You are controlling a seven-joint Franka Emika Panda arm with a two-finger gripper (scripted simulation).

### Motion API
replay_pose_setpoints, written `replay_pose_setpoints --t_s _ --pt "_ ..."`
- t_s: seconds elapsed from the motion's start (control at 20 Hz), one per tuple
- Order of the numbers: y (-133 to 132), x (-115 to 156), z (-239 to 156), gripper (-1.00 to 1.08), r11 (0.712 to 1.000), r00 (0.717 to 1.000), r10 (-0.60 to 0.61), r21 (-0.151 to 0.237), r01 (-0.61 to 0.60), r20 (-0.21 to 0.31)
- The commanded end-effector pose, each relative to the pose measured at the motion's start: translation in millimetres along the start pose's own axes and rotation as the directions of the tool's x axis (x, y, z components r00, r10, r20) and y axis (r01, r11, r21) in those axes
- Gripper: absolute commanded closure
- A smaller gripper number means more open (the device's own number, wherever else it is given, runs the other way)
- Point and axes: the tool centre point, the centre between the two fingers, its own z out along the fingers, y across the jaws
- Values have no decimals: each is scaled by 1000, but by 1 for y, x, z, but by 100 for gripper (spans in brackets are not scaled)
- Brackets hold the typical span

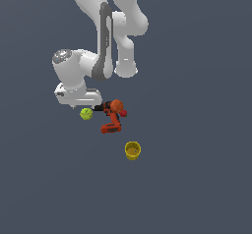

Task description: Pick up a designated object from a clutter of objects.

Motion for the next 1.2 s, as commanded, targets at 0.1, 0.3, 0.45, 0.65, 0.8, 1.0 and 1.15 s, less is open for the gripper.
replay_pose_setpoints --t_s 0.1,0.3,0.45,0.65,0.8,1.0,1.15 --pt "0 0 7 -92 1000 1000 0 0 0 0" --pt "0 -1 22 -92 1000 1000 0 -1 0 0" --pt "0 -2 36 -92 1000 1000 0 -1 0 0" --pt "0 -2 46 -92 1000 1000 -1 -1 1 0" --pt "0 -2 49 -92 1000 1000 -1 -1 1 0" --pt "0 -2 49 108 1000 1000 -1 -1 1 0" --pt "0 -2 49 108 1000 1000 -1 -1 1 0"
